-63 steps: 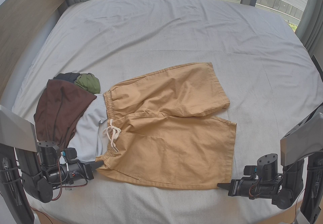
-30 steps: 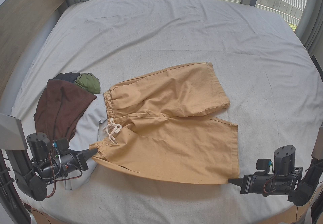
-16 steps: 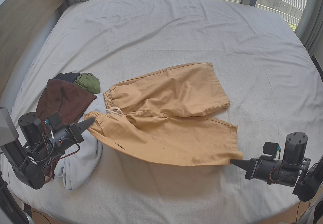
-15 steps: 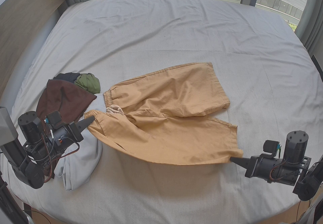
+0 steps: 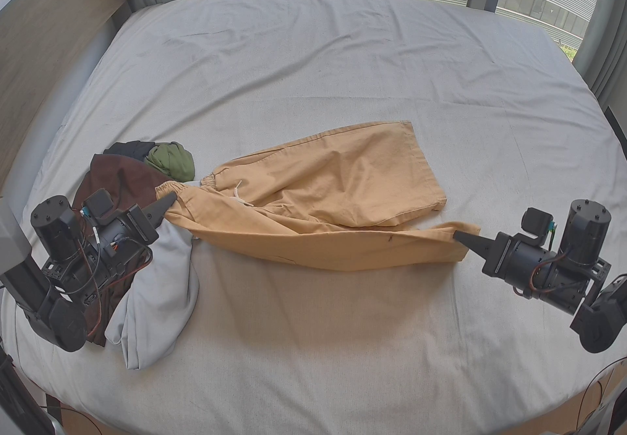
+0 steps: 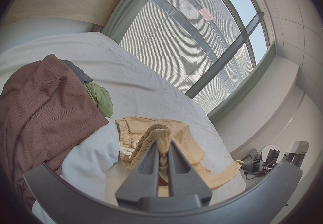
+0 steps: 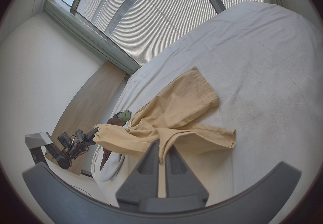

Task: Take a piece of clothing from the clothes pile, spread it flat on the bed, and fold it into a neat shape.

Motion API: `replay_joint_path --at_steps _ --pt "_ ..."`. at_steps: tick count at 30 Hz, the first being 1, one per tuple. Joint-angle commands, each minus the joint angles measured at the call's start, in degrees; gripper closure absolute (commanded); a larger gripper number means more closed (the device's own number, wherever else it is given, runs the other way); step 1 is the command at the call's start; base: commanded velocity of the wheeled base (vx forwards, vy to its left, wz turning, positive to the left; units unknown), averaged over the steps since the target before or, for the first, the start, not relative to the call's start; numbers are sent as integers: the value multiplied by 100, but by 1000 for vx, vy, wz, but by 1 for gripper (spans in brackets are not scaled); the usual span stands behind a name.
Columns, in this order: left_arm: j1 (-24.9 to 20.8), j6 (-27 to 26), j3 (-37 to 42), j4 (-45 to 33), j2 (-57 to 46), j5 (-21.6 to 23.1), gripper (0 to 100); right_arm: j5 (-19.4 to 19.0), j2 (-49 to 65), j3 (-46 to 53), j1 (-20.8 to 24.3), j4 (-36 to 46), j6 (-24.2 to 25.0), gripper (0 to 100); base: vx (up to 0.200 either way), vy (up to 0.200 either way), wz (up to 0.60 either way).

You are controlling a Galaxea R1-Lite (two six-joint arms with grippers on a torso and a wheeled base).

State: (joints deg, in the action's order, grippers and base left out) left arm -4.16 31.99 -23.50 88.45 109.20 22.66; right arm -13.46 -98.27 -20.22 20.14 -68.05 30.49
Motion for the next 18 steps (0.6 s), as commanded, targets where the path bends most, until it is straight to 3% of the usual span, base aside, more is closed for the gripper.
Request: replay_joint_path --at_steps 1,18 --pt "-129 106 -137 5 13 -166 100 -8 27 -500 -72 301 1 100 0 0 0" --pt "-138 106 -146 5 66 -227 100 -104 9 -1177 -300 714 1 100 0 0 0"
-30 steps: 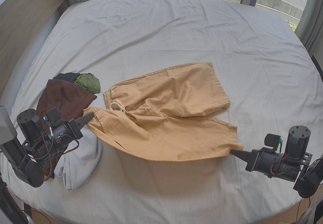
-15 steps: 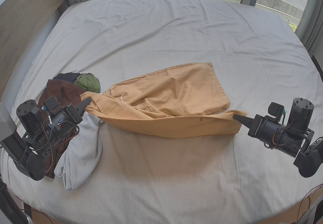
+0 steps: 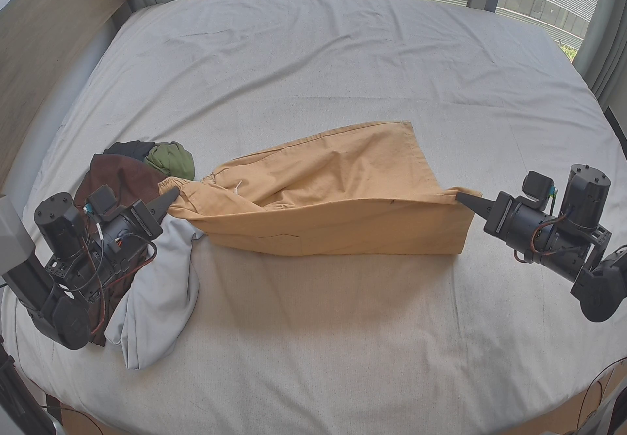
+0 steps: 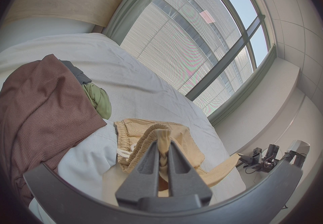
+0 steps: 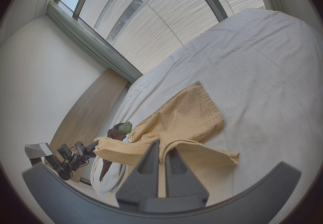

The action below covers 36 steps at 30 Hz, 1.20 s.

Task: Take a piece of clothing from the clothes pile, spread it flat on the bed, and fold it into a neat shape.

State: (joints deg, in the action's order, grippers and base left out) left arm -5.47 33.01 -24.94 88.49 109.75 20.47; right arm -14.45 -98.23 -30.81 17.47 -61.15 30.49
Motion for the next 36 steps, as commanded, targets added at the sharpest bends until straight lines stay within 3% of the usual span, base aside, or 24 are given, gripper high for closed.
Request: replay_joint_path --at_steps 1,17,30,36 --pt "-6 3 -11 1 11 -17 100 -6 6 -154 -33 50 1 100 0 0 0" --pt "-77 30 -424 -113 117 -104 100 -6 -293 -1244 -103 472 -8 100 0 0 0" --pt "-94 30 -714 -385 178 -491 100 -58 -434 -2131 -156 1000 -25 100 0 0 0" --pt "-103 30 -925 -798 169 -825 100 -129 -987 -3054 -200 1202 -34 100 0 0 0"
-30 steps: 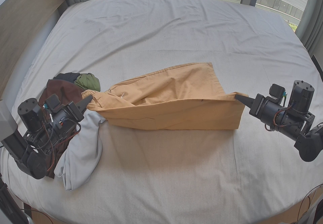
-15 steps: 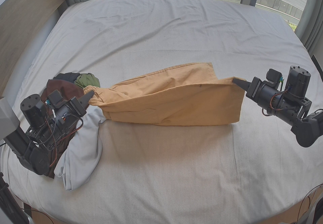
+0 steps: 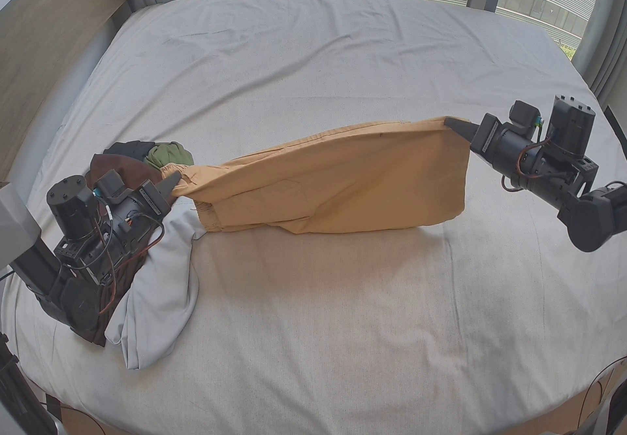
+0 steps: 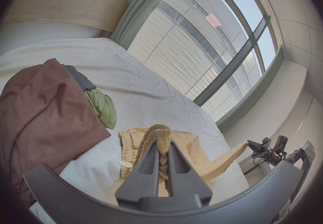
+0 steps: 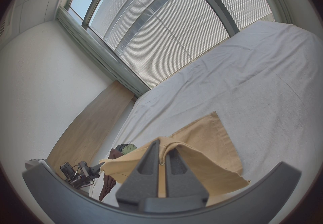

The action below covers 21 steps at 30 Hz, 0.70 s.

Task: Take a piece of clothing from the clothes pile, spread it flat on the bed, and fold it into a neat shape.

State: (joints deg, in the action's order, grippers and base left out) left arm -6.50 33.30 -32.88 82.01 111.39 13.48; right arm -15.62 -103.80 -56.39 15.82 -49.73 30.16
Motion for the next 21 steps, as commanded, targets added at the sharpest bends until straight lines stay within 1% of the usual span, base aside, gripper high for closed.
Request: replay_joint_path --at_steps 1,5,13,17,21 --pt "-1 1 -158 -194 15 -135 100 -12 -571 -645 -44 59 -1 100 0 0 0" --pt "-1 9 -201 -317 41 -153 100 -12 -843 -970 -44 59 -1 100 0 0 0" --pt "-9 9 -404 -361 287 -443 100 -20 -1336 -1568 -123 77 -1 100 0 0 0" --pt "-9 36 -483 -361 358 -461 100 -20 -1529 -1814 -123 77 -1 100 0 0 0" --pt "-9 194 -553 -370 375 -461 100 -20 -1749 -2139 -123 68 7 100 0 0 0"
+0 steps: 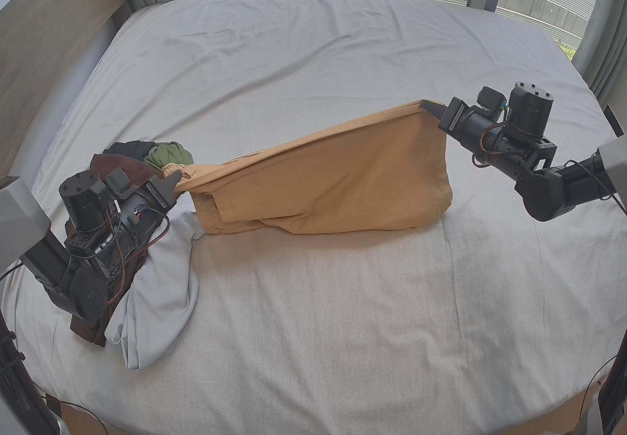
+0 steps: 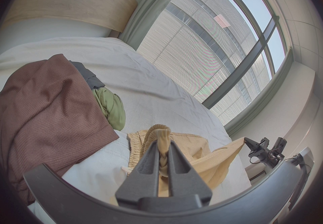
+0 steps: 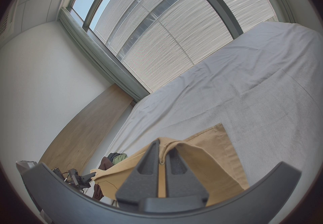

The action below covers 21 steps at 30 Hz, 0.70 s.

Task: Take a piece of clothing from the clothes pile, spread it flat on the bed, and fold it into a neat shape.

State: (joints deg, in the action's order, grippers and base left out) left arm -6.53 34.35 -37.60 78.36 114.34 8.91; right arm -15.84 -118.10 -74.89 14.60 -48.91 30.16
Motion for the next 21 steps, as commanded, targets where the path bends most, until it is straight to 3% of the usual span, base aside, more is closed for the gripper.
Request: replay_joint_path --at_steps 1,20,21 --pt "-6 89 -81 -5 80 -3 100 2 -319 -290 -1 -13 7 100 0 0 0" --pt "29 221 -696 -190 643 -47 100 2 -1154 -1221 -160 -163 7 100 0 0 0" --pt "21 221 -696 -190 669 -47 0 2 -1162 -1230 -160 -207 7 100 0 0 0"
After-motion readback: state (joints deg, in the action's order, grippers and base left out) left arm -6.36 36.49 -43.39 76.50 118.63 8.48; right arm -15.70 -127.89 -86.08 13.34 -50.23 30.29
